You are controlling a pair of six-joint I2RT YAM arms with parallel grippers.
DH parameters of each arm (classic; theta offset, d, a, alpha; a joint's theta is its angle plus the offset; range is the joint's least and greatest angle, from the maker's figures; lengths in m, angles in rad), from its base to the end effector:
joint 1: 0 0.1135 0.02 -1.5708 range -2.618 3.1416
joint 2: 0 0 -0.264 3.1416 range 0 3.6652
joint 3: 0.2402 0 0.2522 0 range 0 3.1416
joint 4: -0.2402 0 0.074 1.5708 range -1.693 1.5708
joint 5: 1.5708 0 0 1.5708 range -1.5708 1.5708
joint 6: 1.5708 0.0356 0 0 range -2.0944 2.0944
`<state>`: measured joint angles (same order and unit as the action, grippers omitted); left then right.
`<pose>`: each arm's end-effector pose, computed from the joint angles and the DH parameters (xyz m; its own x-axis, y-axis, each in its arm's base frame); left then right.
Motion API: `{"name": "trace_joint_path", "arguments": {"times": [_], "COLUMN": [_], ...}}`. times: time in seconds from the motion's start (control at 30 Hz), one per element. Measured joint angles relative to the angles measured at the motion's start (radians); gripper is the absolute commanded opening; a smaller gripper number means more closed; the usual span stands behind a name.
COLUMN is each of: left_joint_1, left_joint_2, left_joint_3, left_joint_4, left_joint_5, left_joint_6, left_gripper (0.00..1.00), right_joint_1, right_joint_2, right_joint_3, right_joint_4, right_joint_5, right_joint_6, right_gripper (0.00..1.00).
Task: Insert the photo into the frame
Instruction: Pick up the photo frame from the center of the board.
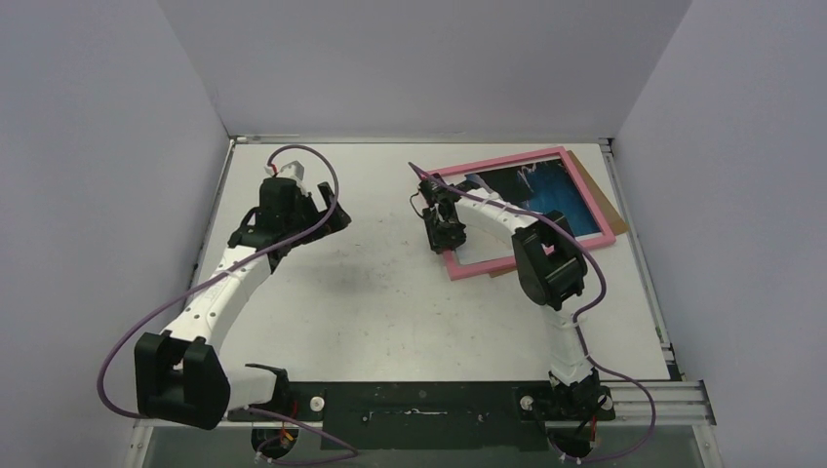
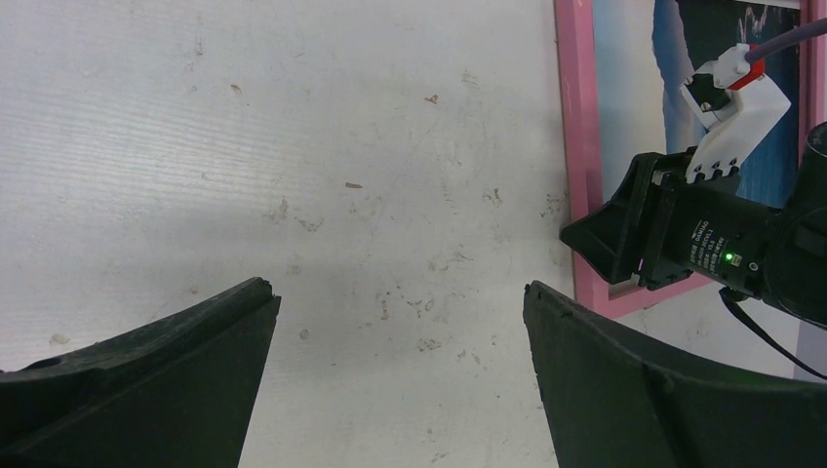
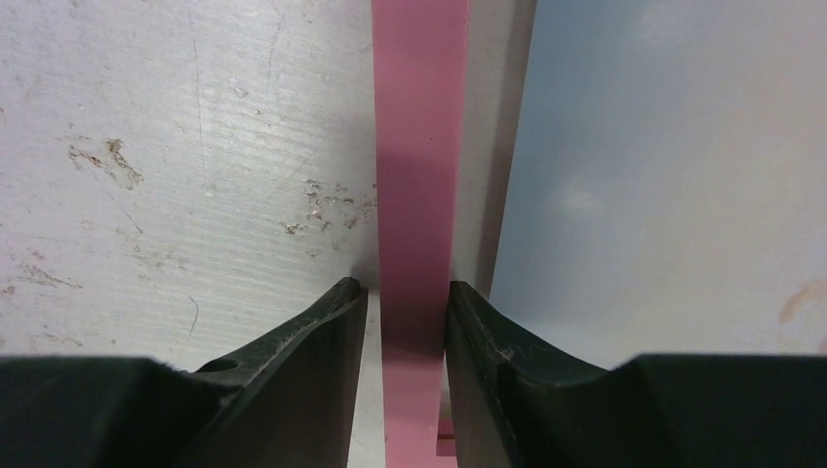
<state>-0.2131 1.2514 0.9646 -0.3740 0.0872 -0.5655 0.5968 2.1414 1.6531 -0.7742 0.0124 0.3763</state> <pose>0.2686 -0.0613 0.2852 -0.6554 -0.4043 -0.6380 -0.0868 0.8794 -0.4682 0.3645 0.2471 0.1693 -0.9384 -0.1933 -0.2866 -0.2301 0.9680 0.1005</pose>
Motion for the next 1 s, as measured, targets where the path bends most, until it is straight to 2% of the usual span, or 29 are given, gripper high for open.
{"name": "trace_joint_path", "arguments": {"times": [0.17, 0.33, 0.47, 0.63, 0.83, 1.0], "left_joint_1": [0.000, 0.000, 0.000, 0.000, -0.020, -0.062], "left_joint_2": [0.031, 0.034, 0.005, 0.026, 0.227, 0.444], "left_joint_3": [0.000, -0.002, -0.045, -0.055, -0.039, 0.068], "left_joint_4": [0.019, 0.041, 0.131, 0.270, 0.495, 0.608], "left_joint_5": [0.003, 0.016, 0.051, 0.142, 0.293, 0.426], "left_joint_6": [0.000, -0.002, -0.028, -0.127, -0.270, -0.369], "left_gripper": [0.97, 0.96, 0.96, 0.96, 0.97, 0.97], "right_joint_1": [0.000, 0.000, 0.000, 0.000, 0.004, 0.008], "right_joint_2": [0.000, 0.000, -0.029, -0.164, -0.353, -0.430], "right_joint_3": [0.000, 0.006, 0.008, 0.003, -0.068, -0.198], "right_joint_4": [0.004, 0.015, 0.018, 0.031, 0.073, 0.138], "right_joint_5": [0.020, 0.035, 0.040, 0.016, -0.073, -0.161], "right_joint_6": [0.002, 0.006, 0.011, 0.014, 0.024, 0.051], "right_gripper": [0.09, 0.00, 0.00, 0.00, 0.00, 0.00]}}
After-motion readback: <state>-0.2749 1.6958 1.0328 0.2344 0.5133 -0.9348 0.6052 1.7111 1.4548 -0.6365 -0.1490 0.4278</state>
